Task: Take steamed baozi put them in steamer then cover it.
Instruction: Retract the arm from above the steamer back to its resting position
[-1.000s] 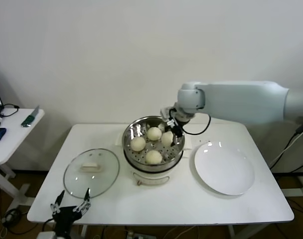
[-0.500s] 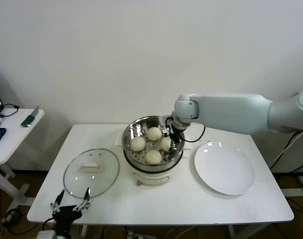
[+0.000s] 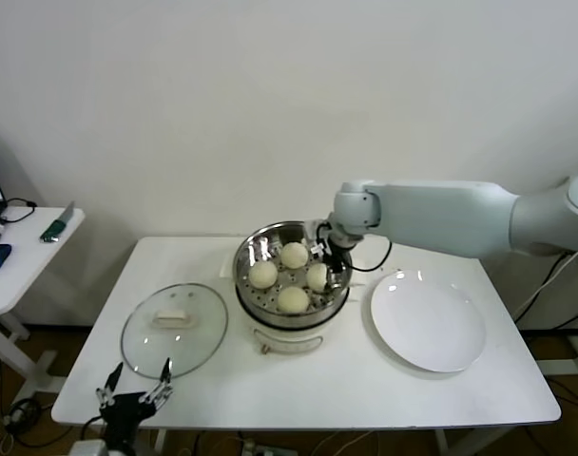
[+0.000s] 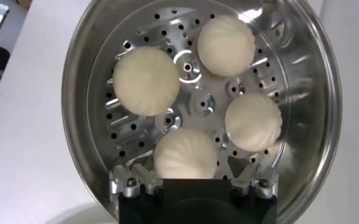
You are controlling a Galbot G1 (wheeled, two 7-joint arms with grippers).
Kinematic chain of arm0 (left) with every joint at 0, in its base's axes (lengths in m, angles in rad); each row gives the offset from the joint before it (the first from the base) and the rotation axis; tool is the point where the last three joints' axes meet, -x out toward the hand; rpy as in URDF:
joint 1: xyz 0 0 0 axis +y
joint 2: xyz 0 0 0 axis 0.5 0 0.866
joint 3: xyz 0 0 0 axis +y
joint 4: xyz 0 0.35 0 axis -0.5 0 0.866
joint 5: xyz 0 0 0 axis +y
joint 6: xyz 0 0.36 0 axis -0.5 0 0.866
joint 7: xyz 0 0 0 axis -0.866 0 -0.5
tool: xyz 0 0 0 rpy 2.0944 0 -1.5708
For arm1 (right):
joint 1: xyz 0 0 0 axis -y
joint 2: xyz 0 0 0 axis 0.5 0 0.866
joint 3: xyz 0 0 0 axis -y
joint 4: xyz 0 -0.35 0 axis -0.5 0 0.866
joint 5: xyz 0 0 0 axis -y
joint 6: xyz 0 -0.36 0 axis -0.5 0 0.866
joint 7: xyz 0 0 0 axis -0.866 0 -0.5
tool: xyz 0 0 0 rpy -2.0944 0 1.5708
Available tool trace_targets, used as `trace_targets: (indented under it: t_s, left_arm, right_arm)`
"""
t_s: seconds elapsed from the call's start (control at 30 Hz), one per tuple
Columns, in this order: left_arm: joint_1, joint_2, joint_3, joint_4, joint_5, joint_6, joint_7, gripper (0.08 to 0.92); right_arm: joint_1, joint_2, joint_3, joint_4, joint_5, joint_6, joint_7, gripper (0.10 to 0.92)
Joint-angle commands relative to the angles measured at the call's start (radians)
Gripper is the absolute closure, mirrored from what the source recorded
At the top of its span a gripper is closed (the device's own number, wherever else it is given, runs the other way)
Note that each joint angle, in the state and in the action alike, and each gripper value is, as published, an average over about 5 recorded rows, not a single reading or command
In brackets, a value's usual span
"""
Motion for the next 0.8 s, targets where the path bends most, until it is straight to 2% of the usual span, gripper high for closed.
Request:
trace_targets:
  t_s: [0.03, 0.13, 0.23, 0.37, 0.43, 0.6, 0.8]
  left_arm:
    - [0.002, 0.001, 0.002, -0.004, 0.002, 0.002, 0.001, 0.177]
    - [0.003, 0.001, 0.003, -0.009, 0.003, 0.004, 0.003, 0.177]
    - [0.007, 0.005, 0.002, -0.014, 0.003, 0.008, 0.009, 0.177]
    - [0.006, 0.011, 0.002, -0.014, 0.001, 0.013, 0.018, 0.177]
    - [0.003, 0.017, 0.006, -0.011, 0.004, 0.017, 0.022, 0.177]
    - [-0.006, 0.037, 0.011, -0.013, 0.025, 0.029, 0.034, 0.177]
    - [-0.040, 0.047, 0.006, 0.003, 0.062, 0.025, 0.035, 0.177]
  right_arm:
    - [0.063, -0.037, 0.013, 0.000, 0.069, 0.033, -0.037, 0.204]
    - [0.107, -0.078, 0.032, 0.003, 0.135, 0.029, -0.040, 0.203]
    - [0.106, -0.155, 0.116, 0.026, 0.230, -0.023, 0.032, 0.202]
    - [-0.032, -0.276, 0.351, 0.082, 0.334, -0.045, 0.266, 0.203]
    - [-0.136, -0.332, 0.488, 0.113, 0.345, -0.022, 0.395, 0.203]
    - [-0.381, -0.461, 0.774, 0.192, 0.313, -0.019, 0.609, 0.203]
    - [-0.749, -0.616, 1.150, 0.307, 0.277, -0.015, 0.763, 0.203]
